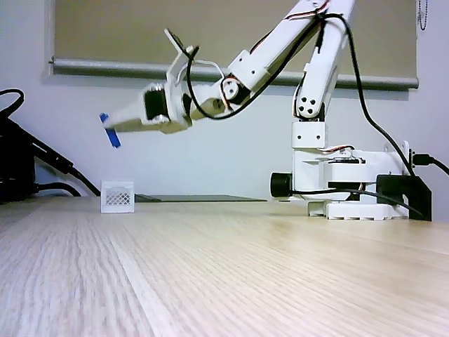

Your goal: Grasp a peg and put it in the crate.

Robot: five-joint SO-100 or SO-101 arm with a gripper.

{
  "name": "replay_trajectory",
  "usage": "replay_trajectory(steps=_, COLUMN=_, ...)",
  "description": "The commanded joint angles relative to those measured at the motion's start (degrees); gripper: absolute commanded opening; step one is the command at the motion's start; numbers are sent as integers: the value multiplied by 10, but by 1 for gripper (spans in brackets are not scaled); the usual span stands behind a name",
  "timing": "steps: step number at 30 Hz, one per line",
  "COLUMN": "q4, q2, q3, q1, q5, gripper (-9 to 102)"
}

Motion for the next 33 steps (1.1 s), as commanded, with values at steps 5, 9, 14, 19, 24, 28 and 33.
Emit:
replay_trajectory(steps=5, q4=-33, q2=-32, q3=-32, q1=10, q5=-3, gripper=0)
replay_trajectory(steps=9, q4=-27, q2=-38, q3=-32, q1=9, q5=-2, gripper=0)
replay_trajectory(steps=14, q4=-24, q2=-39, q3=-32, q1=9, q5=-2, gripper=0)
replay_trajectory(steps=19, q4=-23, q2=-43, q3=-31, q1=9, q5=-1, gripper=3)
replay_trajectory(steps=24, q4=-23, q2=-67, q3=-31, q1=10, q5=-3, gripper=16)
replay_trajectory(steps=28, q4=-23, q2=-69, q3=-31, q1=10, q5=-2, gripper=18)
replay_trajectory(steps=33, q4=-23, q2=-64, q3=-31, q1=10, q5=-2, gripper=1)
